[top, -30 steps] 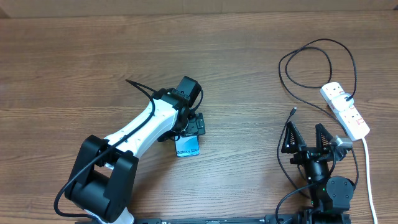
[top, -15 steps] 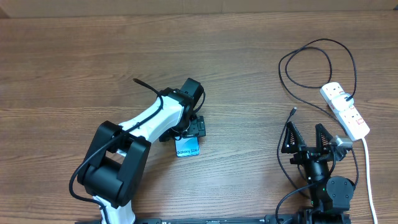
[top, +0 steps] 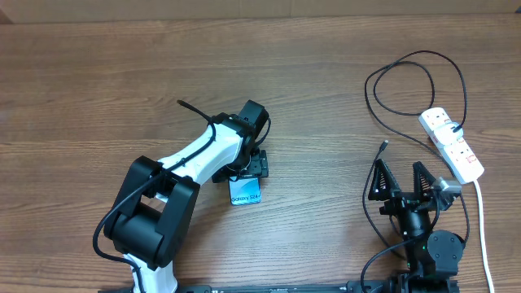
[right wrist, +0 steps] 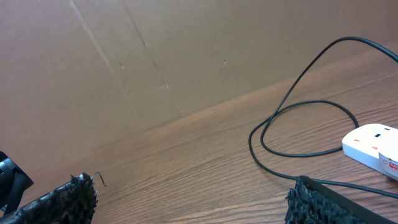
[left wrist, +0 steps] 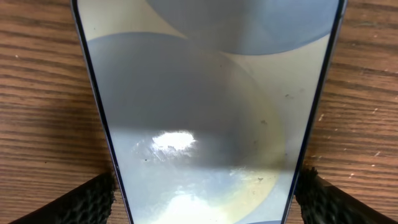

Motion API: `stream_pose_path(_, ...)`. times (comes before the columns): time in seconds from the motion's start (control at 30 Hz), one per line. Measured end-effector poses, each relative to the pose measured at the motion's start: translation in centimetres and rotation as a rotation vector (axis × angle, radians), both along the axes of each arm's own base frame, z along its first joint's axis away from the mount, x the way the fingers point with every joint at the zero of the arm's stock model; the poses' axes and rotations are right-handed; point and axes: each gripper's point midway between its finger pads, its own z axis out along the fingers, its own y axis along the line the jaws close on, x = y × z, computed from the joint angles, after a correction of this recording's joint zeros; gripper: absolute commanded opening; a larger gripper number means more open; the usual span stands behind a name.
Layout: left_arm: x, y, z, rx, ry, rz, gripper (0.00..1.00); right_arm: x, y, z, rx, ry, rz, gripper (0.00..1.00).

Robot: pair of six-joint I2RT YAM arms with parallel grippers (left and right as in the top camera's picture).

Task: Plug charger to phone and switch on socket
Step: 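Close the left gripper on the phone's top end and lift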

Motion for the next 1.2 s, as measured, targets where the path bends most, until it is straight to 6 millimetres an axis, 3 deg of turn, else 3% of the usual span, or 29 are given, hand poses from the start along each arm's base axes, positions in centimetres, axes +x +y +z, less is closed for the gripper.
stream_pose_path(0.13,0.1,0.0,0.0,-0.001,-0.004,0.003,0.95,0.0,0.0,0.0,0.0,0.0,0.0,1.0)
stream_pose_path(0.33,1.0,-0.2,0.1,-0.001,-0.04,0.005,0.97,0.0,0.0,0.0,0.0,0.0,0.0,1.0)
stream_pose_path(0.8,1.4,-0.2,0.1,0.005,-0.057,0.015,0.66,0.0,0.0,0.0,0.0,0.0,0.001,1.0)
stream_pose_path(1.07,1.3,-0.1,0.1,0.009,-0.046,0.015,0.72,0.0,0.0,0.0,0.0,0.0,0.0,1.0)
stream_pose_path(1.13,1.2,-0.1,0.1,0.008,-0.041,0.017,0.63,0.0,0.0,0.0,0.0,0.0,0.001,1.0)
stream_pose_path(1.2,1.1,-0.1,0.1,0.011,-0.037,0.022,0.62,0.0,0.0,0.0,0.0,0.0,0.0,1.0)
